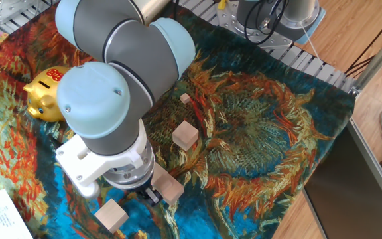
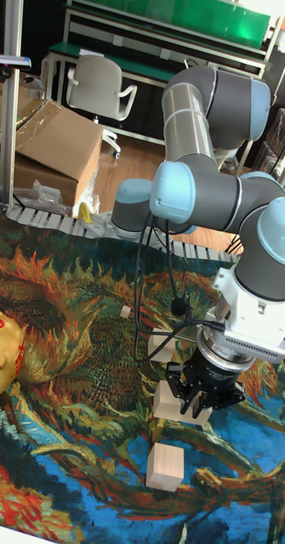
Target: Drop coins into a piggy bank
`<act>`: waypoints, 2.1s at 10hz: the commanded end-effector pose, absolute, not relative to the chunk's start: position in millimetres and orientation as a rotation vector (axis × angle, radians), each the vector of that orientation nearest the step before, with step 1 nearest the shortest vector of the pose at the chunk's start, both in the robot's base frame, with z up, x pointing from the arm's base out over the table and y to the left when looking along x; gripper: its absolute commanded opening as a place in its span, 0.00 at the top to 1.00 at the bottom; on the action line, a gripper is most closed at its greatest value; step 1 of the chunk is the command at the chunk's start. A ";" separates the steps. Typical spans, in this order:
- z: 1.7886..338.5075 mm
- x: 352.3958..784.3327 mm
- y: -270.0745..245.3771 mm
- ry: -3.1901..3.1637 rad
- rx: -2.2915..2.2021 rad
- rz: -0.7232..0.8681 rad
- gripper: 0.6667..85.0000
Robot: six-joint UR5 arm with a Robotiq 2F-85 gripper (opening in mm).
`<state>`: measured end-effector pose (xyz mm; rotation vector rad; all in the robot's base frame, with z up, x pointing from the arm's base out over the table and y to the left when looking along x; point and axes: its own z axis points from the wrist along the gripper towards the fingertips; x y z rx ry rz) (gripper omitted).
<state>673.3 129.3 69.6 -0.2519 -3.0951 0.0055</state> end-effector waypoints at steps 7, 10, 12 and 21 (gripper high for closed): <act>75.2 676.2 123.5 -3.103 -0.226 0.000 0.72; 75.3 673.1 124.7 -3.089 -0.256 -0.006 0.72; 75.3 673.9 126.3 -3.089 -0.279 -0.015 0.72; 72.0 674.6 128.7 -3.089 -0.237 -0.001 0.72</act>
